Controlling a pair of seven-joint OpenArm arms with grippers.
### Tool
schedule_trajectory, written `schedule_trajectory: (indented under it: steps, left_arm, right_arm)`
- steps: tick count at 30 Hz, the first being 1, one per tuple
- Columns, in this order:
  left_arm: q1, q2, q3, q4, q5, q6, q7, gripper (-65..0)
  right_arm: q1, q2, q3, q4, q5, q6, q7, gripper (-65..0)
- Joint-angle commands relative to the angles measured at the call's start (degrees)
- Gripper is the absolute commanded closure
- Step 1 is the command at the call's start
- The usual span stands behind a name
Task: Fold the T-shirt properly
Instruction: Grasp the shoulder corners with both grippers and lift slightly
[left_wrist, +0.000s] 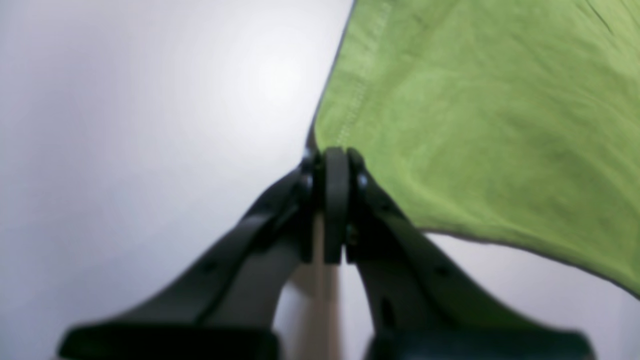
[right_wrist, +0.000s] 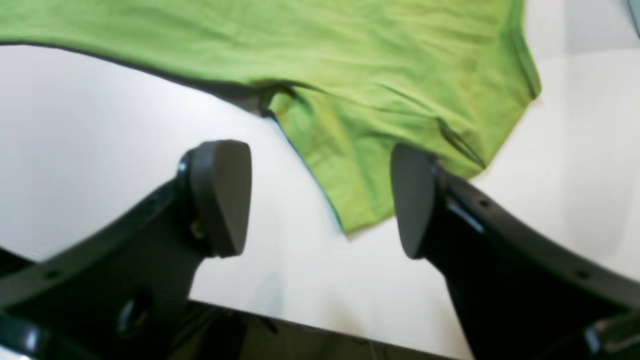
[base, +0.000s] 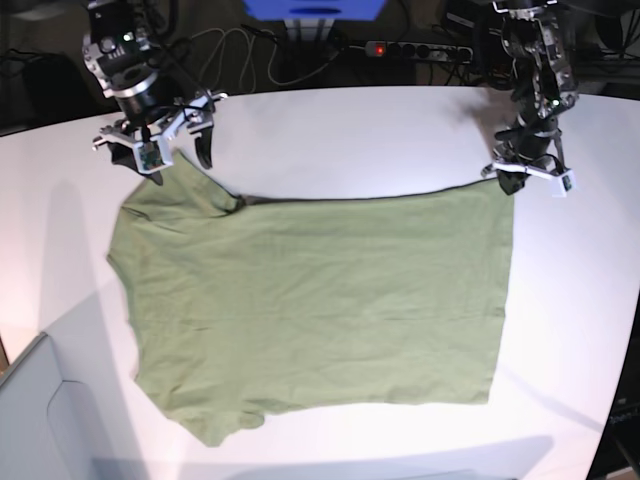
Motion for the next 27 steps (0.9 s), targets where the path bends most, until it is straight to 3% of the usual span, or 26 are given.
schedule_trajectory:
  steps: [1, 11, 23, 27]
  left_arm:
    - [0.5, -0.3, -0.3, 0.5, 0.1, 0.1, 1.3, 0.0]
    - [1.1, -0.5, -0.3, 0.5, 0.1, 0.1, 1.3, 0.0]
    - [0.9, -0.4, -0.3, 0.4, 0.5, 0.1, 1.1, 0.0]
    - [0.9, -0.3, -0.3, 0.4, 0.6, 0.1, 1.1, 0.0]
  right_arm:
    - [0.7, 0.5, 0.3, -0.5, 0.3, 0.2, 1.1, -42.5]
    - [8.1, 0.2, 2.4, -15.3, 0.3, 0.3, 1.3, -42.4]
    - [8.7, 0.2, 2.1, -21.3, 0.3, 0.5, 1.4, -41.8]
    - [8.2, 0.3, 2.0, -21.3, 0.3, 0.5, 1.2, -31.9]
